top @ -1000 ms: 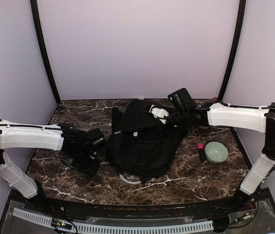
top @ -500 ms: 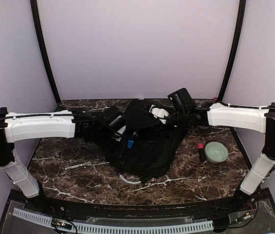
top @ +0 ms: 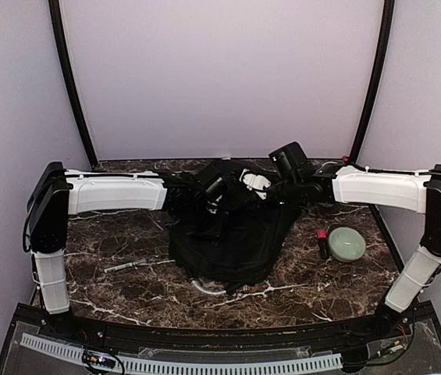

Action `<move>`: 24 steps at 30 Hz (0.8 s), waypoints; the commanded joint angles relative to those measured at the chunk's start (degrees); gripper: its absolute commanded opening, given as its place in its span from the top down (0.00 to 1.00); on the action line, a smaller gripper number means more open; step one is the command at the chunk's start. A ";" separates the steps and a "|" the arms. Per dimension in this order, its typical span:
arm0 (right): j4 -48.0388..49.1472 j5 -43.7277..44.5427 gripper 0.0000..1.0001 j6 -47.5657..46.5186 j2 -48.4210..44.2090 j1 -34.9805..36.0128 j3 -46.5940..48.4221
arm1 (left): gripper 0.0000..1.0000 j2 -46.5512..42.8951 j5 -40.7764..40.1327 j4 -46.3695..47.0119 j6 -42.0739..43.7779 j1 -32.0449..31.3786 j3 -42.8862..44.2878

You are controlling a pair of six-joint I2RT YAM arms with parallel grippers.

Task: Pack the student bag
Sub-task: Place the pen in the upper front pocket of the bag.

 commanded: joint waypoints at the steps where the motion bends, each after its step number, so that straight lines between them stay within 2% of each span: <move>1: 2.21 -3.34 1.00 0.15 -1.55 0.80 -0.17 | 0.71 -1.46 -2.33 4.86 -0.37 1.39 -0.08; 6: 2.41 -3.18 1.00 0.07 -1.71 0.78 -0.41 | 0.55 -1.26 -0.77 2.51 -0.60 1.36 -0.10; 12: 2.56 -3.29 1.00 -0.01 -1.37 0.77 -0.52 | 0.52 -8.36 -2.64 0.75 -1.87 -1.49 -5.56; 14: 2.50 -3.43 1.00 0.02 -1.23 0.77 -0.44 | 0.58 -11.08 -3.11 0.26 -3.43 -2.19 -8.25; 19: 2.48 -3.76 1.00 -0.02 -0.80 0.81 -0.43 | 0.86 -16.00 -1.09 4.80 -5.84 -3.03 -15.68; 22: 2.31 -4.04 1.00 0.13 -0.51 0.78 -0.27 | 0.97 -15.61 -1.29 6.92 -6.00 -3.00 -17.82; 24: 2.24 -3.94 1.00 0.11 -0.47 0.80 -0.26 | 1.00 -14.16 -1.70 7.18 -5.59 -3.04 -17.38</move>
